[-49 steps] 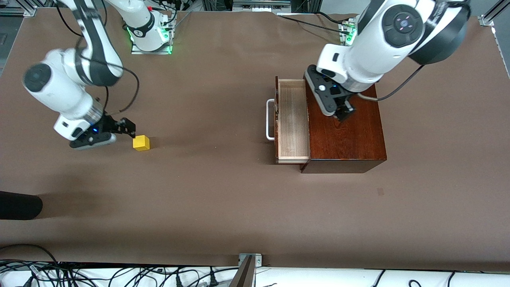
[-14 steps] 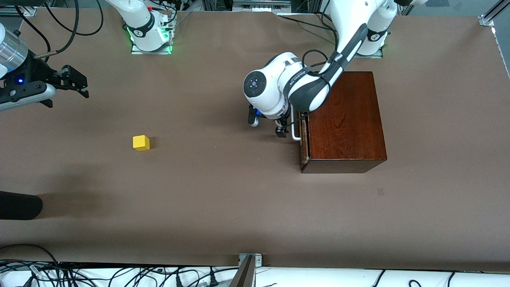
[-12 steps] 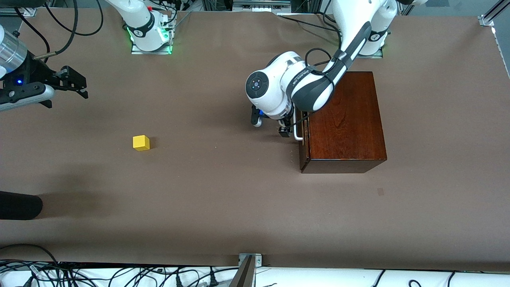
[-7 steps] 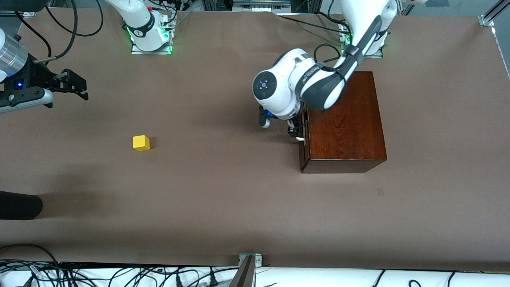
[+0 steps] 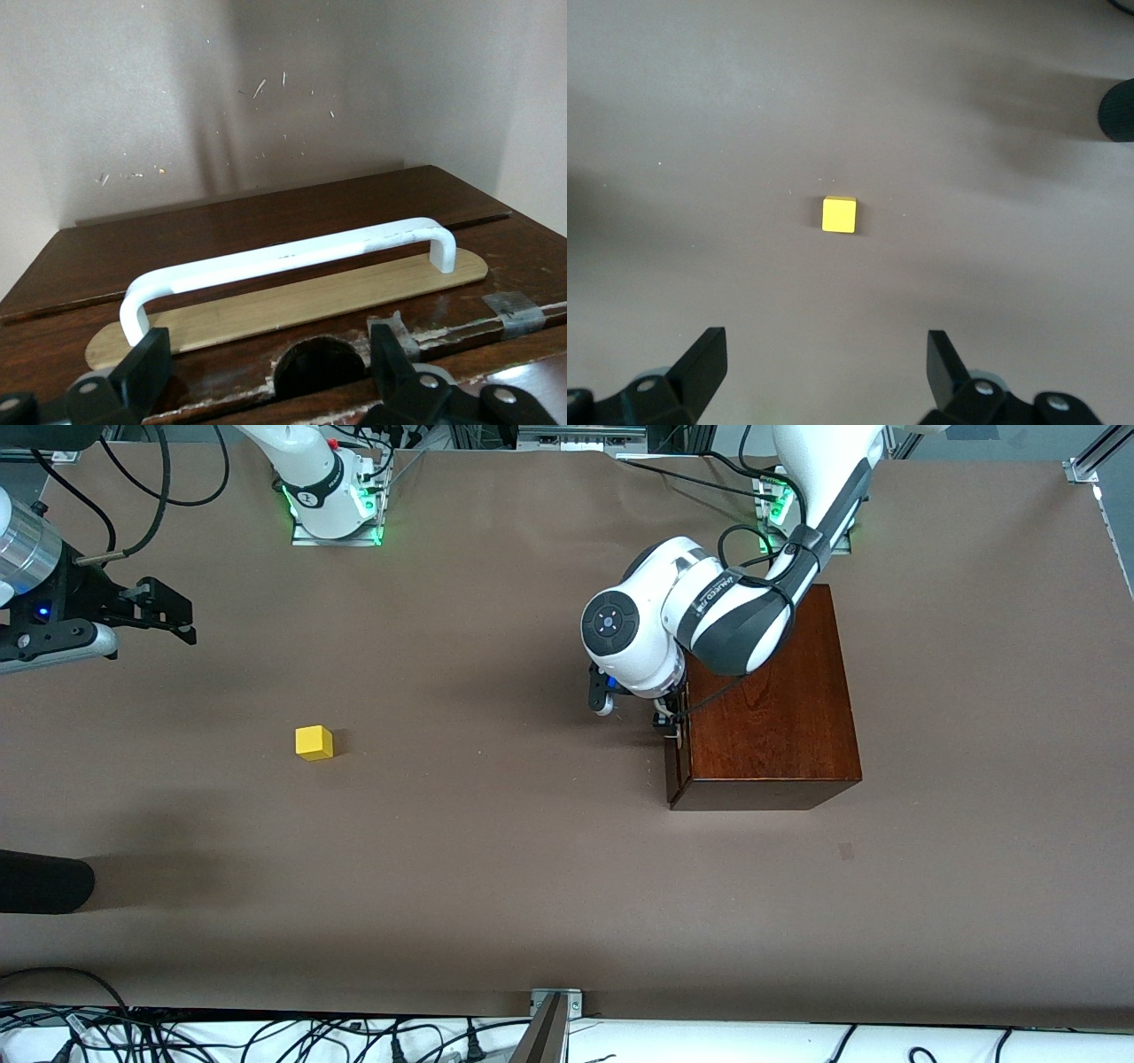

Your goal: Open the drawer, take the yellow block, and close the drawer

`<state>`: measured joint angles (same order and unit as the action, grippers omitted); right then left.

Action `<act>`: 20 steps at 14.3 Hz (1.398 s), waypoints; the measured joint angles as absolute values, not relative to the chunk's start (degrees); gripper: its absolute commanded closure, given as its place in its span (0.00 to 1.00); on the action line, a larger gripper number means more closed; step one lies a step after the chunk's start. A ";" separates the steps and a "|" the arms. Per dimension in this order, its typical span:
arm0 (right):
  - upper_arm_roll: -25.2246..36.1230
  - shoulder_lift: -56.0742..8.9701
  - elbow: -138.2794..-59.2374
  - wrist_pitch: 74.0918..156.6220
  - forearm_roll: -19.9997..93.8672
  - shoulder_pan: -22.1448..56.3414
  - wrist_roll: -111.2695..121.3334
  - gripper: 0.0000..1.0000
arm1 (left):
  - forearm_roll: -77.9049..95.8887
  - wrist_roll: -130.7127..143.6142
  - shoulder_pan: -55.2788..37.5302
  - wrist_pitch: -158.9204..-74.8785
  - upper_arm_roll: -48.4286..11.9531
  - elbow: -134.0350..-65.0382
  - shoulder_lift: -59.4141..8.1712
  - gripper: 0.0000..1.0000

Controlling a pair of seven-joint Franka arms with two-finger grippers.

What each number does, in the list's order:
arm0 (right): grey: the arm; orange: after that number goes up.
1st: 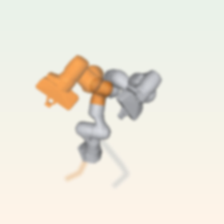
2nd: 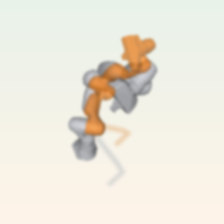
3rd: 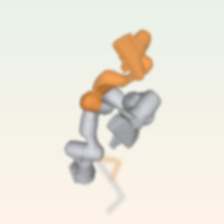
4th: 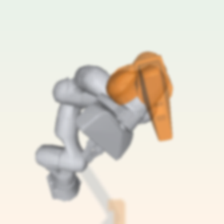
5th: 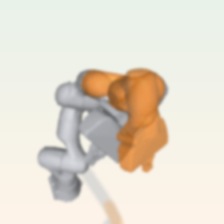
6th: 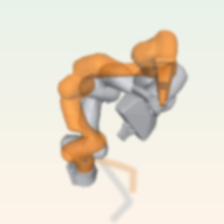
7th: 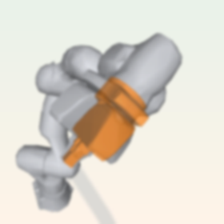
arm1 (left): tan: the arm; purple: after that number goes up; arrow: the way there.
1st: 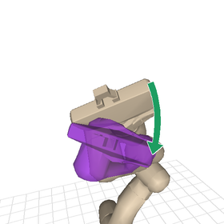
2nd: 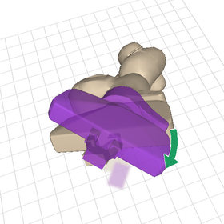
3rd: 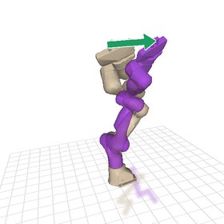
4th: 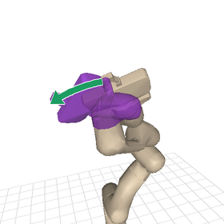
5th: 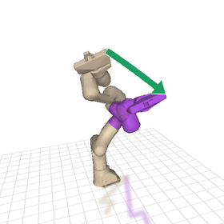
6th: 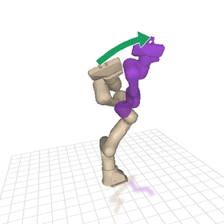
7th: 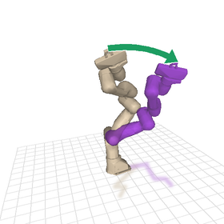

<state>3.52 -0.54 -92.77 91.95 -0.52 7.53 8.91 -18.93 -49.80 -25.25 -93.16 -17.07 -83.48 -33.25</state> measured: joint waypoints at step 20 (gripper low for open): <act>3.54 -0.55 -92.63 91.96 -0.52 7.52 8.81 0.00 | -9.90 -14.14 -8.01 -94.48 -6.58 -83.42 -7.17 0.00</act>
